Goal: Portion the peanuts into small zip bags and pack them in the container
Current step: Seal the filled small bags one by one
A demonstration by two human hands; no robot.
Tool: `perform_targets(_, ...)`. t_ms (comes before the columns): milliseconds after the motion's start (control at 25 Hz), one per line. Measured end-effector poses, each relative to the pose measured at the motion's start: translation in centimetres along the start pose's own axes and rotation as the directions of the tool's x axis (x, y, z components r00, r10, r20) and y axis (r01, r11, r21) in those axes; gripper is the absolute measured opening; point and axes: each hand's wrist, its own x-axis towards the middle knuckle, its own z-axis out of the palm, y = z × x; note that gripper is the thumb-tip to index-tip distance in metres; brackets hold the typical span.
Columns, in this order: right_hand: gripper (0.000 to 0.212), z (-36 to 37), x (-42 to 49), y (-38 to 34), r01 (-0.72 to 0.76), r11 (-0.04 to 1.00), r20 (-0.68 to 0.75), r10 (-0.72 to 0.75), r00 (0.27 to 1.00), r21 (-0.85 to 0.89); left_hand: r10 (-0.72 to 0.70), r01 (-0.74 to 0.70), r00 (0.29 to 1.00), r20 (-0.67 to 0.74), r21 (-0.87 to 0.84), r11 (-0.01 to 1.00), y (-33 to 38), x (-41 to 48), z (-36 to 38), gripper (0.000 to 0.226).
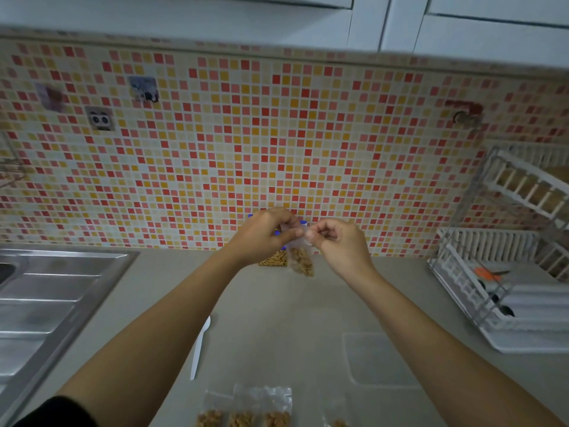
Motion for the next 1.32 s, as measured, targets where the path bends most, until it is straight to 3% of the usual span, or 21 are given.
perform_targets(480,0.016,0.5,-0.6,-0.2,-0.051,0.995,0.012,0.05,0.999,0.084,-0.093,0.094,0.996,0.011,-0.057,0.994,-1.0,-0.3,-0.8,0.011)
perform_targets(560,0.016,0.1,-0.7,0.5,-0.098,0.988,0.044,0.093,0.995,0.119,-0.13,0.131,0.991,0.019,-0.172,0.976,-1.1,-1.1,0.1,0.009)
perform_targets(680,0.016,-0.2,-1.9,2.7,-0.203,0.962,0.107,0.186,0.977,0.183,-0.224,0.252,0.968,0.117,-0.505,0.826,-1.3,-3.0,2.9,0.008)
perform_targets(800,0.01,0.4,-4.4,6.4,-0.333,0.925,0.133,0.312,0.941,0.184,-0.26,0.35,0.936,0.236,-0.582,0.734,-1.5,-5.4,6.6,0.01)
perform_targets(1080,0.014,3.9,-14.5,17.7,-0.58,0.815,0.187,0.57,0.8,-0.004,-0.39,0.579,0.763,0.515,-0.278,0.766,-3.2,-13.7,17.4,0.025)
perform_targets(1320,0.007,6.4,-17.7,21.5,-0.533,0.805,0.2,0.585,0.786,-0.26,-0.435,0.451,0.726,0.533,0.109,0.886,-4.0,-16.3,21.8,0.032)
